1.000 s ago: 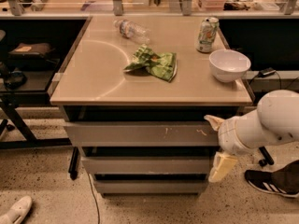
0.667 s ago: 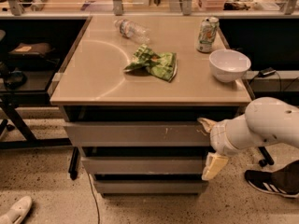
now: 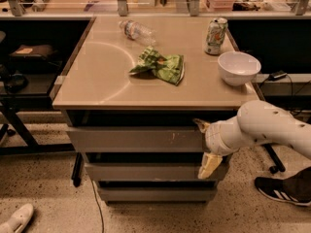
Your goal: Open top drawer
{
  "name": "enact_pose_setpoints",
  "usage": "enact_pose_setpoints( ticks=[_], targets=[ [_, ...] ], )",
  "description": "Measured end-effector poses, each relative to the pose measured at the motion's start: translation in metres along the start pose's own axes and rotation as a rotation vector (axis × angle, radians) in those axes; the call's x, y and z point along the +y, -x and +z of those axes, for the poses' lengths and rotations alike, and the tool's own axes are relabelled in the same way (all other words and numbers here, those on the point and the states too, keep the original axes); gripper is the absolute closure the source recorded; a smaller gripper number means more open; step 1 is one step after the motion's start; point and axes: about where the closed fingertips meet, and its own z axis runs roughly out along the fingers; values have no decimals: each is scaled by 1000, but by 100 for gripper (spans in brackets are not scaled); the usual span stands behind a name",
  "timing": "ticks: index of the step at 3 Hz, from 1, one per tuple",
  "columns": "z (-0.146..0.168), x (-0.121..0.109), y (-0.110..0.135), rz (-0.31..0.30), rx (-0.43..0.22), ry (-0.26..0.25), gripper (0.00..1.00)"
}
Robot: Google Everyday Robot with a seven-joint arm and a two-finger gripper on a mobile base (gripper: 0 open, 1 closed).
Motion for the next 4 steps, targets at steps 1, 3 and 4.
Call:
enact_pose_setpoints(
  ticks=[1, 3, 4],
  targets=[
    [11, -11, -6, -14, 2, -9, 0],
    [11, -11, -5, -13, 2, -8, 42],
    [-2, 0, -8, -3, -14, 6, 65]
  ],
)
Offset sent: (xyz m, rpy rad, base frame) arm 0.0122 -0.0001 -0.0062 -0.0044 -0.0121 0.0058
